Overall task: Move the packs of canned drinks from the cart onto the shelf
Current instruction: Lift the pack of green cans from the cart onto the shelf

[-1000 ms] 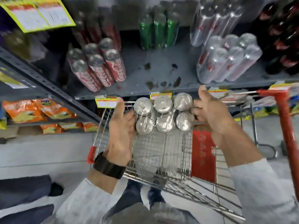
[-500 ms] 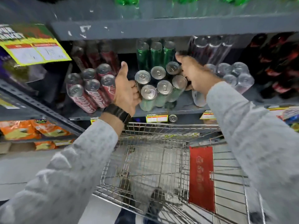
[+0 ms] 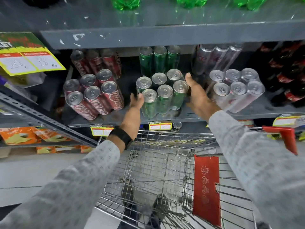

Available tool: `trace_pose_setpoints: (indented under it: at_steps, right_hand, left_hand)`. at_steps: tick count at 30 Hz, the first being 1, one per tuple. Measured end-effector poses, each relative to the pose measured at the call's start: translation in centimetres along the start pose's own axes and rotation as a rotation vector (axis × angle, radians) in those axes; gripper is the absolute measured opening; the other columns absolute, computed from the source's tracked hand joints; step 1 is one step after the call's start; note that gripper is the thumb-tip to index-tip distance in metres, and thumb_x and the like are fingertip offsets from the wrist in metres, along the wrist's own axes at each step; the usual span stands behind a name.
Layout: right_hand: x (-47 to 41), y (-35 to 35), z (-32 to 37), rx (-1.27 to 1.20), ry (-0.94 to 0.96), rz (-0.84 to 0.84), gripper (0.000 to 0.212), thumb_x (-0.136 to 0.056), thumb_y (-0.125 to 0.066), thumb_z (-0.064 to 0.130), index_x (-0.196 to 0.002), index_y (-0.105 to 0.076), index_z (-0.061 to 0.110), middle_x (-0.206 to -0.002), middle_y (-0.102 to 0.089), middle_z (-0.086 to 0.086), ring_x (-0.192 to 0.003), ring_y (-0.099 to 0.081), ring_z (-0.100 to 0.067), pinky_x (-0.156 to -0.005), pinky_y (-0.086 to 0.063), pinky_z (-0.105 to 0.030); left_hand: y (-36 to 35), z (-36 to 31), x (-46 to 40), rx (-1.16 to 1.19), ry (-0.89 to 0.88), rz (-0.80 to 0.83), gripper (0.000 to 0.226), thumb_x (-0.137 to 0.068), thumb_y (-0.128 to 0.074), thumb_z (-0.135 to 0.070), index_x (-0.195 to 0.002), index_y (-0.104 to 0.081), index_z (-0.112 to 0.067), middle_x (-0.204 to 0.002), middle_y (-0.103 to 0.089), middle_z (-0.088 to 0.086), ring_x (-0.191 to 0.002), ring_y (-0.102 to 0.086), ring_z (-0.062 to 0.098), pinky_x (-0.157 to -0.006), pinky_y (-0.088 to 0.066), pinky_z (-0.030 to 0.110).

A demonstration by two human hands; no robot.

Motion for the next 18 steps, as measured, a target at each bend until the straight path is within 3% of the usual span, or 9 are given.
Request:
trace_pose_setpoints:
  at_steps: [2,4,6,8,10,12,14,18]
  right_hand:
    - [-0.4,0.2,-1.7,-0.085,-0.041,0.052,0.06,-0.092,-0.051,0.064,-0.134,-0.064,0.023,-0.131,-0.071,-0.002,-0.119,-0.068,-0.022,-0.094,-0.059,-0.039]
    - [-0.4,0.3,-2.3,-0.125,-0.049,0.061,0.051,-0.097,-0.049,0.059,-0.131,-0.065,0.024,-0.127,-0.073,0.0,-0.109,-0.072,-0.019,-0.08,-0.061,-0.032]
    - [-0.4,0.4,-2.6,-0.104,-0.044,0.065,0.049,-0.096,-0.049,0.06,-0.131,-0.064,0.028,-0.125,-0.074,0.004,-0.11,-0.071,-0.015,-0.087,-0.058,-0.034]
    - [-0.1,0.6,-2.9,-0.071,-0.039,0.052,0.045,-0.095,-0.049,0.062,-0.124,-0.067,0.033,-0.119,-0.075,0.01,-0.112,-0.07,-0.012,-0.094,-0.055,-0.036]
    - [0.4,0.6,-3.3,-0.057,-0.039,0.04,0.039,-0.096,-0.049,0.06,-0.114,-0.069,0.033,-0.11,-0.077,0.013,-0.107,-0.071,-0.009,-0.086,-0.055,-0.031]
    - [1.0,0.4,-3.7,-0.066,-0.033,0.028,0.035,-0.097,-0.049,0.058,-0.109,-0.07,0.033,-0.104,-0.078,0.015,-0.103,-0.072,-0.008,-0.079,-0.054,-0.027]
    - [1.6,0.3,-3.9,-0.062,-0.023,0.016,0.034,-0.098,-0.048,0.057,-0.108,-0.07,0.034,-0.101,-0.077,0.016,-0.102,-0.072,-0.007,-0.075,-0.053,-0.025]
    - [2.0,0.3,-4.3,-0.055,-0.002,0.018,0.032,-0.1,-0.045,0.056,-0.114,-0.067,0.038,-0.101,-0.075,0.02,-0.106,-0.07,-0.008,-0.075,-0.05,-0.026]
  left_hand:
    - [-0.4,1.5,-0.6,0.043,-0.058,0.092,0.094,-0.084,-0.056,-0.073,-0.163,-0.015,-0.043,-0.173,-0.026,-0.009,-0.159,-0.024,0.016,-0.132,-0.011,0.051]
    - [-0.5,2.2,-1.1,0.005,-0.104,0.093,0.083,-0.087,-0.054,-0.075,-0.16,-0.028,-0.042,-0.167,-0.039,-0.009,-0.155,-0.035,0.017,-0.13,-0.02,0.05]
    - [-0.7,1.9,-1.3,0.002,-0.112,0.05,0.069,-0.096,-0.047,-0.067,-0.158,-0.036,-0.038,-0.159,-0.051,-0.008,-0.148,-0.045,0.012,-0.126,-0.031,0.043]
    - [-0.7,1.4,-1.6,0.013,-0.102,0.014,0.056,-0.106,-0.038,-0.053,-0.156,-0.042,-0.029,-0.142,-0.064,-0.008,-0.128,-0.061,0.003,-0.104,-0.051,0.024]
    - [-0.7,1.1,-1.7,0.018,-0.082,0.005,0.054,-0.108,-0.036,-0.048,-0.156,-0.042,-0.024,-0.142,-0.064,-0.004,-0.123,-0.064,0.005,-0.083,-0.056,0.015]
    - [-0.6,0.7,-1.4,-0.001,-0.068,0.0,0.055,-0.108,-0.037,-0.047,-0.157,-0.041,-0.022,-0.147,-0.06,0.0,-0.12,-0.063,0.008,-0.077,-0.057,0.014]
    - [-0.5,0.5,-1.1,-0.005,-0.037,0.014,0.057,-0.107,-0.037,-0.049,-0.157,-0.04,-0.022,-0.146,-0.058,0.0,-0.118,-0.061,0.007,-0.078,-0.054,0.015]
    - [-0.3,0.2,-1.1,0.012,0.0,0.055,0.06,-0.106,-0.038,-0.051,-0.158,-0.039,-0.02,-0.148,-0.056,0.0,-0.132,-0.052,0.015,-0.094,-0.045,0.023]
Point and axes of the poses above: each hand's wrist, its own x-axis away from the middle knuckle, its own y-axis out of the back of the hand, z = x × y, the point moved 1 cm from there along -x, towards the middle knuckle
